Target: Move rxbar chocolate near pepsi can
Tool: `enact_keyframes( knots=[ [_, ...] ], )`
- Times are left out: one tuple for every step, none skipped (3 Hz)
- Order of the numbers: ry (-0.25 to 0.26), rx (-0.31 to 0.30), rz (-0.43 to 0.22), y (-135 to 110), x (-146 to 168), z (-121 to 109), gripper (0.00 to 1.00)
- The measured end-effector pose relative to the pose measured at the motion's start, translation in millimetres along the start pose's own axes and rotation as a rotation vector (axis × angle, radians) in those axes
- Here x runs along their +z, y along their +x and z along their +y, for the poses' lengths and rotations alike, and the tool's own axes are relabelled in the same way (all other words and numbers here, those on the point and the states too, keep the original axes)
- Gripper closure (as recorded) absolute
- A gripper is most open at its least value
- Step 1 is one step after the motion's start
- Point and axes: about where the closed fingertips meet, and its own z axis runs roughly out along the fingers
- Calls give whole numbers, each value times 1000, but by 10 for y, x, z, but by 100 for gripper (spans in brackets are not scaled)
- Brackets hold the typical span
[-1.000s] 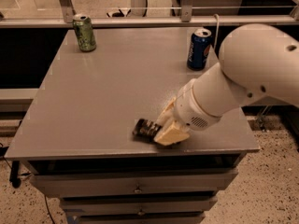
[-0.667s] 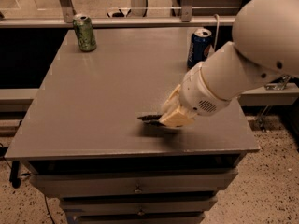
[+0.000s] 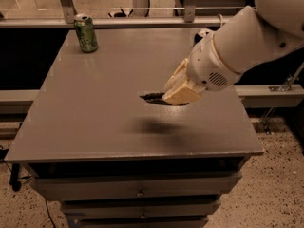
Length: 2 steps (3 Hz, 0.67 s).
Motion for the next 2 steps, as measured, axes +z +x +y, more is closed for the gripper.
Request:
enact_keyframes(
  knots=[
    [0, 0, 0, -1, 0, 0, 100],
    [23, -20, -15, -62, 71, -73, 100]
  ],
)
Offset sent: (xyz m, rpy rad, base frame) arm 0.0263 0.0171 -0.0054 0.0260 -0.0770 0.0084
